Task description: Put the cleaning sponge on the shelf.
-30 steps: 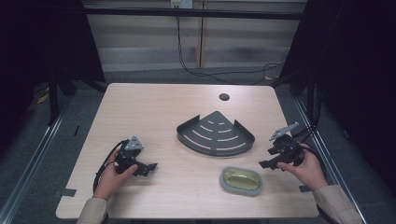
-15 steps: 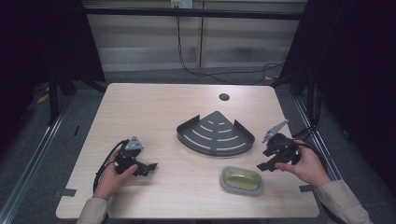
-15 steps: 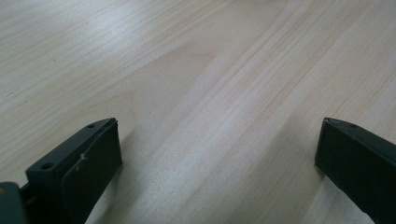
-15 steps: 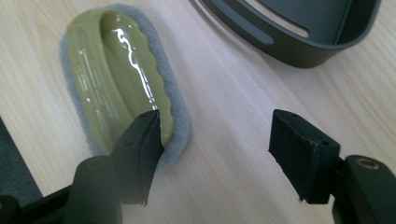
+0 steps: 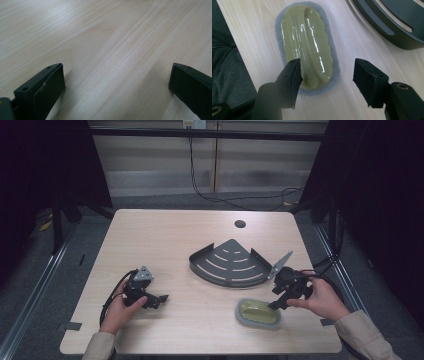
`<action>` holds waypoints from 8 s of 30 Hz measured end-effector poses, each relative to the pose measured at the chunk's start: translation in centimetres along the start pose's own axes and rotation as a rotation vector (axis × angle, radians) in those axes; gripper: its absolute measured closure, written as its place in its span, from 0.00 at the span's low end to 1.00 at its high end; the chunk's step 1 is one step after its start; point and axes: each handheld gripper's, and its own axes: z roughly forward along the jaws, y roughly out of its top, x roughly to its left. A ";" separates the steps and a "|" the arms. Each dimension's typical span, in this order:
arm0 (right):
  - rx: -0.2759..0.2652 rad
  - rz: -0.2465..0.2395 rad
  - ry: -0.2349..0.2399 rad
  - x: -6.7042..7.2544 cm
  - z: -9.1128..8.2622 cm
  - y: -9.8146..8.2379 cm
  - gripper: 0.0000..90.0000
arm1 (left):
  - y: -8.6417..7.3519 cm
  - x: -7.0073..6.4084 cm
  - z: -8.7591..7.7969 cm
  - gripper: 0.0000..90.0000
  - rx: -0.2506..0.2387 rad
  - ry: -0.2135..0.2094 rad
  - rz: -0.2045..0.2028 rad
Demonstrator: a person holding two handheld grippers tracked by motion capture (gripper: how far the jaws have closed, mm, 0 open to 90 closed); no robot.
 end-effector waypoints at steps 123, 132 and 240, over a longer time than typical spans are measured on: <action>0.057 0.015 -0.005 -3.4 -4.2 10.6 0.79 | 0.0 0.0 0.0 0.00 -0.004 0.004 0.000; 0.039 0.045 -0.024 -4.5 -4.2 11.0 0.79 | 0.0 0.0 0.0 0.00 -0.004 0.004 -0.001; 0.006 0.248 -0.069 -10.5 3.2 9.6 0.78 | 0.0 0.0 0.0 0.00 0.001 0.001 -0.002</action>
